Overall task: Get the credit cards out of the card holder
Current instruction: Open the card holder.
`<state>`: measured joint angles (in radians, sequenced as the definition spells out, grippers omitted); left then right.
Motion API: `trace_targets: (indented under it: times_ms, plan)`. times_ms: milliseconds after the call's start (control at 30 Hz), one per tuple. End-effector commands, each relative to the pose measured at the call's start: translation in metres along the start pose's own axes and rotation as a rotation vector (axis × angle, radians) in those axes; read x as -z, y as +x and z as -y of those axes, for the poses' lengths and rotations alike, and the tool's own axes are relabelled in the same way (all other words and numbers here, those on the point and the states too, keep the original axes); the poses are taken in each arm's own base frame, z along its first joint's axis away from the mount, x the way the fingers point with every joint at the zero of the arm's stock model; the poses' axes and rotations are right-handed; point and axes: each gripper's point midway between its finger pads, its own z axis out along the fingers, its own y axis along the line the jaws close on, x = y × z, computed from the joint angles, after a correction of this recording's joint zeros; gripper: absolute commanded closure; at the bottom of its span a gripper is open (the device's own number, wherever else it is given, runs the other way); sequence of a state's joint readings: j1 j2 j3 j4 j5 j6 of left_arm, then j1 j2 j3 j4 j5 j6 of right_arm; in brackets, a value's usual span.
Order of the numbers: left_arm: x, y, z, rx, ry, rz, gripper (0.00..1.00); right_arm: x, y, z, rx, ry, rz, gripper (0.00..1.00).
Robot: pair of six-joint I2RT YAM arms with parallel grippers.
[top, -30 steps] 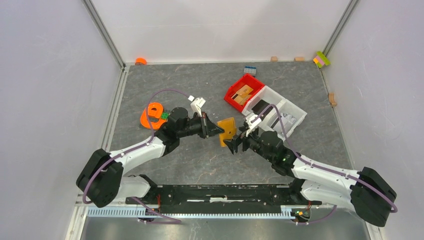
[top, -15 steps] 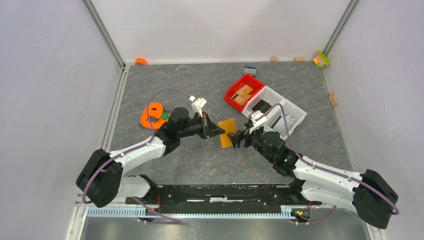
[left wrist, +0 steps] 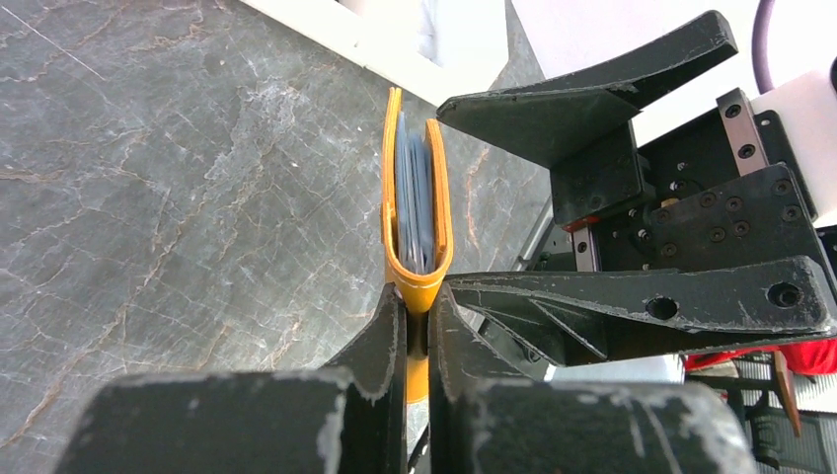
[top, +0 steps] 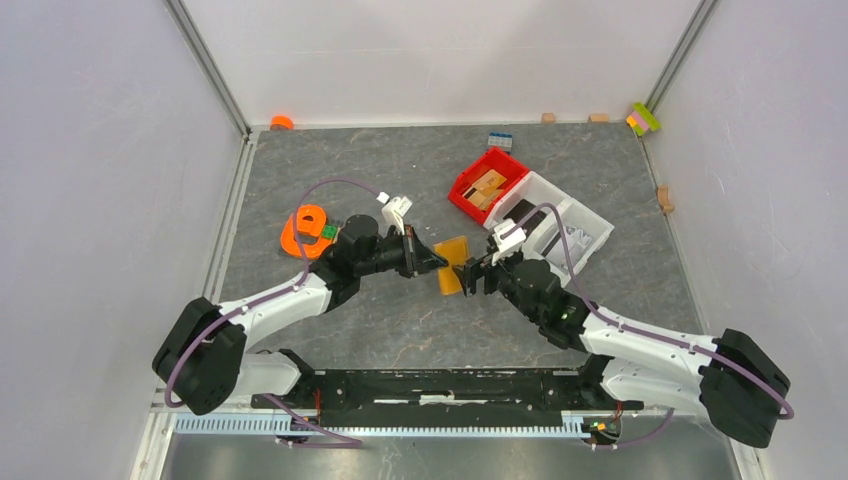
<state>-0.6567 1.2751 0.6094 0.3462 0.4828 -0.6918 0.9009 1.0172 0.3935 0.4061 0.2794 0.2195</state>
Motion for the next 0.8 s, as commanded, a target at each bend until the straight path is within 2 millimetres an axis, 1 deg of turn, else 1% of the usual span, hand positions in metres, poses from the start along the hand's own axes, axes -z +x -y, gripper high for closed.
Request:
trace_targets:
  times_ms: [0, 100, 167, 233, 300, 400, 500, 567, 633, 667, 700, 767]
  plan:
    - [0.001, -0.022, 0.028, -0.073, 0.092, 0.049, 0.98, 0.002, -0.003, 0.05, 0.049, 0.291, -0.04, 0.09]
    - [0.001, -0.022, 0.024, -0.07, 0.067, 0.049, 0.98, 0.016, -0.002, 0.079, 0.058, 0.475, -0.058, 0.08]
    - [0.0, -0.023, 0.018, -0.067, 0.032, 0.049, 0.98, 0.032, -0.004, 0.102, 0.026, 0.627, -0.042, 0.03]
    - [0.0, -0.023, 0.012, -0.067, -0.001, 0.051, 0.98, 0.047, -0.006, 0.117, -0.005, 0.722, -0.003, 0.02]
    - [0.0, -0.022, 0.011, -0.068, -0.009, 0.049, 0.98, 0.056, -0.01, 0.122, -0.035, 0.741, 0.042, 0.02]
    - [-0.001, -0.022, 0.009, -0.065, -0.013, 0.045, 0.98, 0.064, -0.016, 0.123, -0.069, 0.728, 0.097, 0.02]
    - [-0.002, -0.021, 0.009, -0.063, -0.011, 0.04, 0.98, 0.061, -0.022, 0.115, -0.08, 0.659, 0.132, 0.02]
    - [-0.002, -0.021, 0.009, -0.063, -0.011, 0.04, 0.98, 0.056, -0.026, 0.104, -0.069, 0.574, 0.147, 0.02]
    - [-0.002, -0.021, 0.01, -0.064, -0.011, 0.04, 0.98, 0.047, -0.03, 0.085, -0.034, 0.437, 0.151, 0.02]
    - [-0.002, -0.021, 0.01, -0.064, -0.01, 0.04, 0.98, 0.042, -0.033, 0.07, -0.007, 0.341, 0.158, 0.03]
    - [-0.002, -0.022, 0.01, -0.064, -0.008, 0.041, 0.98, 0.038, -0.036, 0.054, 0.02, 0.241, 0.167, 0.06]
    - [-0.002, -0.021, 0.01, -0.063, -0.01, 0.039, 0.98, 0.034, -0.038, 0.032, 0.049, 0.112, 0.186, 0.1]
